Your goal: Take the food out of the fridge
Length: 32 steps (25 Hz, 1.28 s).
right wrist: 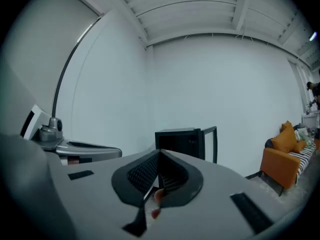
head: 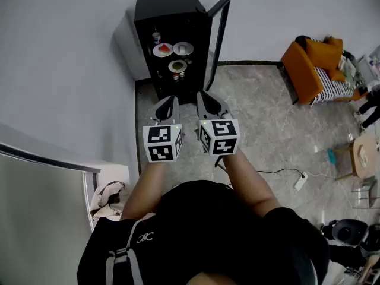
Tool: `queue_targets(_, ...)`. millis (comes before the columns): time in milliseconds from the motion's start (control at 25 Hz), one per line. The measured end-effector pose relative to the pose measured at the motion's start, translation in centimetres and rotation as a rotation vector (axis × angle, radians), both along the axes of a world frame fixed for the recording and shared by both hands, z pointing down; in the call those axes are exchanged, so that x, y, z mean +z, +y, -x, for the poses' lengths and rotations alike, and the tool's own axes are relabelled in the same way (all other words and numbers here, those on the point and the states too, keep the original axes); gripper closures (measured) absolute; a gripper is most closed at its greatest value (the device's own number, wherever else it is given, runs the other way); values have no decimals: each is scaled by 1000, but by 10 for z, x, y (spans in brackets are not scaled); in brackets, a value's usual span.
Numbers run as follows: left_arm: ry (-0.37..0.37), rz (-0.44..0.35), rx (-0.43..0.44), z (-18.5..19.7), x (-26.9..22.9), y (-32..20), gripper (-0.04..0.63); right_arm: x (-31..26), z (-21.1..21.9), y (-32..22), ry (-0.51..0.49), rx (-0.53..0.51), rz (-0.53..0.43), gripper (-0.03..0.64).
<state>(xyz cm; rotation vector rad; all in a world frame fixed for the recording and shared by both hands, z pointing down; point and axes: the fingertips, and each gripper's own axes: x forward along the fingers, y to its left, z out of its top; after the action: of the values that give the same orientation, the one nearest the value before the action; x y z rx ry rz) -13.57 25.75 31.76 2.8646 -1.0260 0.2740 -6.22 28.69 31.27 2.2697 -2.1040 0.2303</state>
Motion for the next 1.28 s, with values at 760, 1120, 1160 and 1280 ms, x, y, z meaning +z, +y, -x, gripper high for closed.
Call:
queue_targets(760,10,26,33,44,15,-21,601,11,46,-17,-36,38,-22,624)
queue_targets(1120,5,52,60,72,33,-29,601,27,71,-20,-23,68,5,624)
queue_targets(1160,6,54,61,73,35,-30,601,29,72,-22,-18,67,6,624)
queue_targets(1280,5,57,62,72,39,-36,601,31,71,-29,-14,67,5,624)
